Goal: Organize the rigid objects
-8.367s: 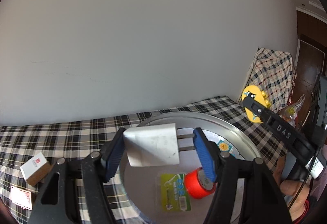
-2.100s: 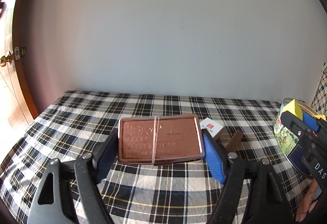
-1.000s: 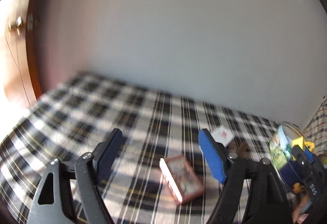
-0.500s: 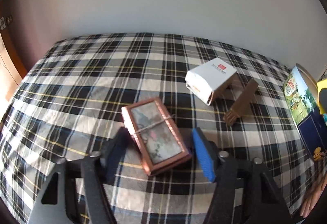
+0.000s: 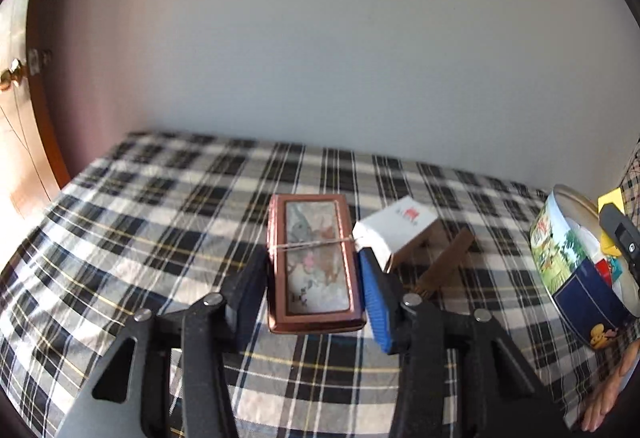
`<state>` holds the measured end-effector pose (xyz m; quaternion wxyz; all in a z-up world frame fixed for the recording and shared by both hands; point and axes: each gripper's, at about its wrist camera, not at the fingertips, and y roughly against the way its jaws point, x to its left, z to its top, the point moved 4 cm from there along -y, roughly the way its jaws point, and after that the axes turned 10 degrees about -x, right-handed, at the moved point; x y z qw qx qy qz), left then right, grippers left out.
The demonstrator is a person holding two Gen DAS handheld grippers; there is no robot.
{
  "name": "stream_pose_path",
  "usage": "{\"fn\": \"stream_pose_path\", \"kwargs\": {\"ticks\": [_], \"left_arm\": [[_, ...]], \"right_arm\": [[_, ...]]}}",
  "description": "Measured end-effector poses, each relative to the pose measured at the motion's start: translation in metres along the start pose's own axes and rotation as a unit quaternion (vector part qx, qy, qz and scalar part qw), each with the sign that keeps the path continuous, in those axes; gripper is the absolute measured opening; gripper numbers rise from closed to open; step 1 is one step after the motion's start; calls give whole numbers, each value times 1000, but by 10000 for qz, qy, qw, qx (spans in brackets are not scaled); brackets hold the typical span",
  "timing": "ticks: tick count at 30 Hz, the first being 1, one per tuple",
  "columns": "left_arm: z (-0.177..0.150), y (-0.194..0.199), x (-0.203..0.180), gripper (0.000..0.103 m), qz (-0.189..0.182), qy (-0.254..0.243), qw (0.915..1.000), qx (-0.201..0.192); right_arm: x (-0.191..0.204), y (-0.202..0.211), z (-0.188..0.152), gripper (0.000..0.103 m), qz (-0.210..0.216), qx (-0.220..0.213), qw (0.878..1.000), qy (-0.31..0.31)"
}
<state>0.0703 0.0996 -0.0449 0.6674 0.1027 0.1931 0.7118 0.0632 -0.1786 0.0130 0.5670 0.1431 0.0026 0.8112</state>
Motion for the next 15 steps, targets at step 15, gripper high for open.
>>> {"fn": "stream_pose_path", "kwargs": {"ticks": [15], "left_arm": [[17, 25, -69, 45, -257, -352, 9965, -709]], "right_arm": [[-34, 17, 21, 41, -239, -373, 9990, -41]]}}
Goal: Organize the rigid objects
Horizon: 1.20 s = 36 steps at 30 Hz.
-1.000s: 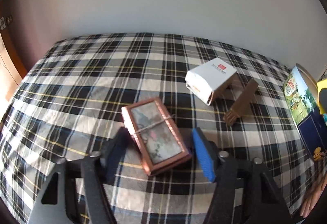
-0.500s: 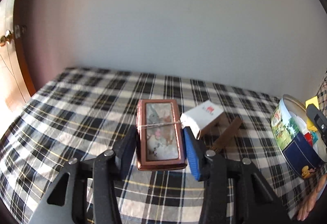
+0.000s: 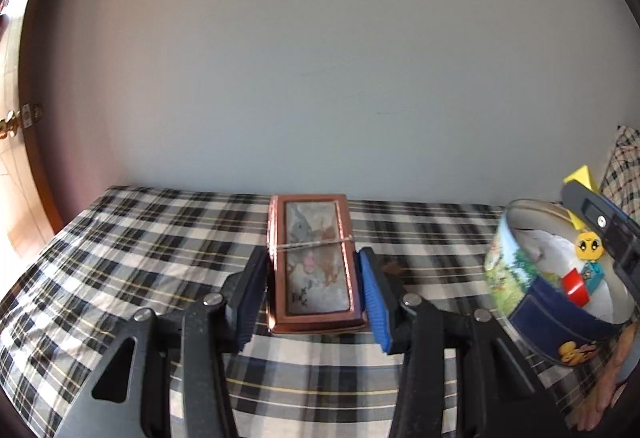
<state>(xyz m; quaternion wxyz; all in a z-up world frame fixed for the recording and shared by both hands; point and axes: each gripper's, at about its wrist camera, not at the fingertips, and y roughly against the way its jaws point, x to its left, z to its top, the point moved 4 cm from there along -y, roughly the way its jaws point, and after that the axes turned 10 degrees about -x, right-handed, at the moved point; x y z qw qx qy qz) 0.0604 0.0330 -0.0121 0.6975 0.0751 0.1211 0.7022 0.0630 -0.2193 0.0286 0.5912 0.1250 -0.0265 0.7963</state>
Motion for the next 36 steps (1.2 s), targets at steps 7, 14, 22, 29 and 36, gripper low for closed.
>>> {"fn": "stream_pose_path", "kwargs": {"ticks": [7, 14, 22, 29, 36], "left_arm": [[3, 0, -33, 45, -207, -41, 9998, -22], [5, -1, -55, 45, -362, -55, 9993, -34], [7, -5, -81, 45, -505, -92, 9987, -27], [10, -7, -109, 45, -649, -180, 9977, -44], [17, -9, -132, 45, -842, -183, 9962, -99]], "right_arm": [[-20, 8, 9, 41, -115, -114, 9998, -142], [-43, 18, 8, 41, -338, -155, 9993, 64], [-80, 26, 11, 41, -697, -199, 9974, 54], [-101, 23, 18, 41, -907, -237, 9956, -44], [-124, 29, 25, 41, -1180, -329, 9925, -18]]}}
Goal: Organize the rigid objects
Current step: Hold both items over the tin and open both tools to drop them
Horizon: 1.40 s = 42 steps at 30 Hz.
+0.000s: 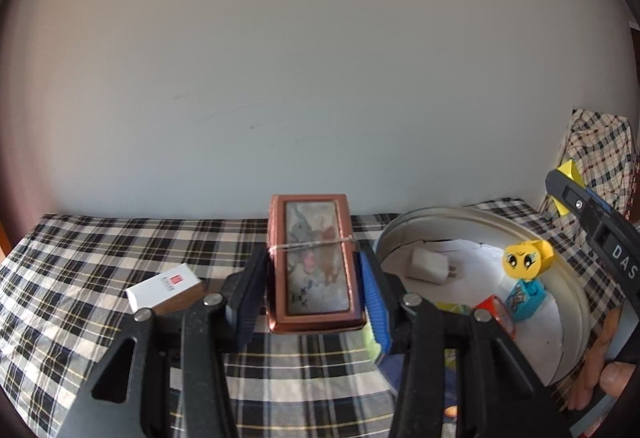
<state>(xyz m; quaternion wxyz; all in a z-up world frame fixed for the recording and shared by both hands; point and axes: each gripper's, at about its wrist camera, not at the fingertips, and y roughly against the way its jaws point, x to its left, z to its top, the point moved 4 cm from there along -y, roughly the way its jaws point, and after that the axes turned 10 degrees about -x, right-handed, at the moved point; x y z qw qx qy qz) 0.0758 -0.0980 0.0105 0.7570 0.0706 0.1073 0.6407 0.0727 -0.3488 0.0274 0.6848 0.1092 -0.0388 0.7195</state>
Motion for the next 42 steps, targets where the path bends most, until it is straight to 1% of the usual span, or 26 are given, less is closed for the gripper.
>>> {"fn": "stream_pose_path", "kwargs": {"ticks": [2, 6, 12, 14, 18, 19, 22, 26, 29, 32, 35, 39, 41, 42], "left_arm": [[2, -1, -5, 45, -75, -14, 10000, -25], [3, -7, -28, 45, -283, -77, 9996, -21], [-3, -20, -64, 45, -543, -415, 9975, 150], [-7, -26, -75, 45, -618, -482, 9966, 247], [-14, -36, -92, 45, -694, -588, 9948, 457], [-16, -39, -94, 45, -690, -608, 9944, 511], [-20, -46, -101, 45, -646, -683, 9933, 669], [-27, -54, -107, 45, -594, -805, 9909, 901], [-30, -59, -108, 45, -530, -854, 9891, 1077], [-35, -66, -109, 45, -496, -878, 9867, 1272], [-34, -68, -110, 45, -425, -942, 9859, 1314], [-35, -69, -109, 46, -437, -945, 9846, 1407], [-34, -71, -107, 49, -461, -862, 9851, 1413], [-33, -70, -107, 54, -444, -854, 9856, 1390]], "right_arm": [[-7, 1, 2, 41, -104, -24, 9999, -30], [-30, 3, 9, 41, -310, -27, 9994, -146], [-53, -8, 13, 41, -524, 113, 9983, -237], [-60, -13, 11, 41, -519, 213, 9979, -319], [-64, -29, -2, 41, -475, 650, 9956, -475], [-64, -32, -5, 41, -476, 759, 9947, -495], [-63, -37, -12, 41, -306, 1113, 9904, -756], [-60, -46, -25, 41, -251, 1561, 9850, -696], [-56, -49, -31, 41, -168, 1754, 9821, -672], [-54, -52, -35, 41, -187, 1848, 9809, -582], [-56, -53, -38, 42, -164, 1886, 9802, -575], [-53, -54, -38, 42, -165, 1898, 9806, -470], [-52, -54, -39, 42, -131, 1894, 9807, -460], [-53, -54, -39, 42, -86, 1892, 9807, -489]]}}
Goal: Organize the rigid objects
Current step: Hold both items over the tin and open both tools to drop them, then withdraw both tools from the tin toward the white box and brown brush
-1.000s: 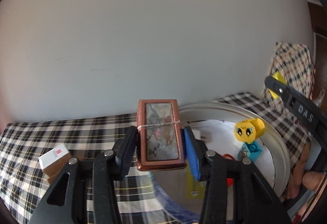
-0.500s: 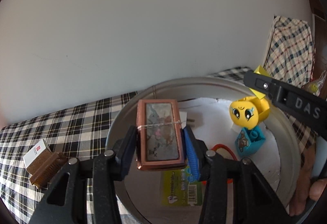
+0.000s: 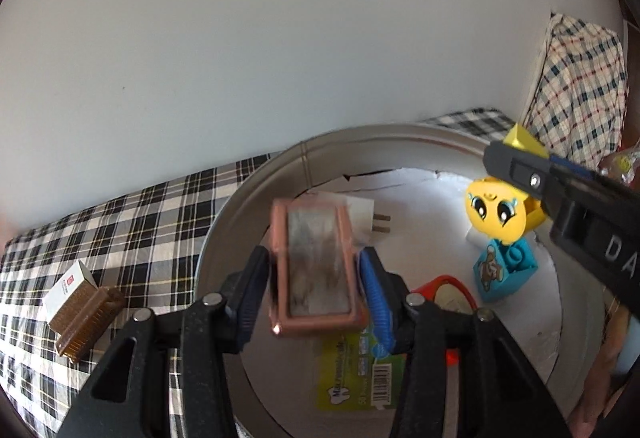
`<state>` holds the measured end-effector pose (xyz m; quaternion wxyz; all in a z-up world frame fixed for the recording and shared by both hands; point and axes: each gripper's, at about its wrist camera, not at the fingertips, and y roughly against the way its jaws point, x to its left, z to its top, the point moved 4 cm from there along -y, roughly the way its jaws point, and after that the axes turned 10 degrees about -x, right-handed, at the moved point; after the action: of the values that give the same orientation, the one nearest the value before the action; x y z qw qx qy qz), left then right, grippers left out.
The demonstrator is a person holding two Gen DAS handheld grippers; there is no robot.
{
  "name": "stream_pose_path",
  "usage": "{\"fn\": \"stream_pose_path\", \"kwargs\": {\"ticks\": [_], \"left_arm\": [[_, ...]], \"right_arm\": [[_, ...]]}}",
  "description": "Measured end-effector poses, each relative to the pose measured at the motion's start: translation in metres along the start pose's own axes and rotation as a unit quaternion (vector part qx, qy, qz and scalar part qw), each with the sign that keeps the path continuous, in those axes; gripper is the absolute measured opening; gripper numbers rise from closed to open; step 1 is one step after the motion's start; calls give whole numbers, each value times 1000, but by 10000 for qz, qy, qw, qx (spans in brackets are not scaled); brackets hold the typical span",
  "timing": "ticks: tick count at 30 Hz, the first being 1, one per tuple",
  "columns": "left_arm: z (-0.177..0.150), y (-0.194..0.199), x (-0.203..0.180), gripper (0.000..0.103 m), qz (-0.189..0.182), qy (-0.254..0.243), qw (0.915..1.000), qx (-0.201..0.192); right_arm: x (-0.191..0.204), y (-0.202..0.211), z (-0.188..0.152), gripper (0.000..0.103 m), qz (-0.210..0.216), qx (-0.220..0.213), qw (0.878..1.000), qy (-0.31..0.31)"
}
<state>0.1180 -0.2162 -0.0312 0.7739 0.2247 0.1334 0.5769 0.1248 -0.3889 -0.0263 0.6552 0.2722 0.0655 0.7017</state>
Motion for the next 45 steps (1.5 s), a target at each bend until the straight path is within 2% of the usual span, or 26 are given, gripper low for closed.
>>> {"fn": "stream_pose_path", "kwargs": {"ticks": [2, 4, 6, 11, 14, 17, 21, 23, 25, 29, 34, 41, 45], "left_arm": [[2, 2, 0, 88, 62, -63, 9999, -90], [6, 10, 0, 102, 175, -75, 9992, -348], [7, 14, 0, 103, 228, -56, 9986, -474], [7, 20, 10, 103, 238, 148, 9981, -556], [12, 28, 23, 103, 315, 371, 9964, -689], [17, 43, 43, 103, 595, 544, 9912, -1048], [14, 60, 77, 103, 1028, 663, 9814, -1483], [6, 63, 93, 103, 1174, 829, 9784, -1485], [-4, 64, 106, 103, 1191, 1047, 9772, -1409], [-17, 67, 121, 103, 1228, 1243, 9754, -1344], [-23, 71, 126, 103, 1316, 1068, 9751, -1434], [-31, 79, 119, 103, 1360, 758, 9762, -1507], [-32, 80, 116, 103, 1295, 710, 9780, -1475]], "right_arm": [[-1, -1, 0, 44, 107, 10, 9999, -65], [-3, 0, 1, 57, 185, -18, 9997, -177], [-9, 3, 4, 67, 281, -121, 9986, -434], [-25, 14, 11, 67, 465, -526, 9910, -1137], [-36, 25, 16, 67, 331, -892, 9856, -1400], [-40, 34, 20, 67, 143, -1198, 9822, -1443], [-35, 51, 24, 67, -107, -1697, 9777, -1228], [-30, 58, 24, 68, -217, -1876, 9763, -1058], [-25, 64, 23, 74, -364, -2014, 9751, -858], [-20, 74, 19, 75, -497, -2191, 9717, -734], [-11, 81, 8, 77, -371, -2432, 9660, -793], [22, 85, -7, 78, -741, -2747, 9584, 208], [25, 97, -12, 78, -965, -2978, 9491, 336]]}}
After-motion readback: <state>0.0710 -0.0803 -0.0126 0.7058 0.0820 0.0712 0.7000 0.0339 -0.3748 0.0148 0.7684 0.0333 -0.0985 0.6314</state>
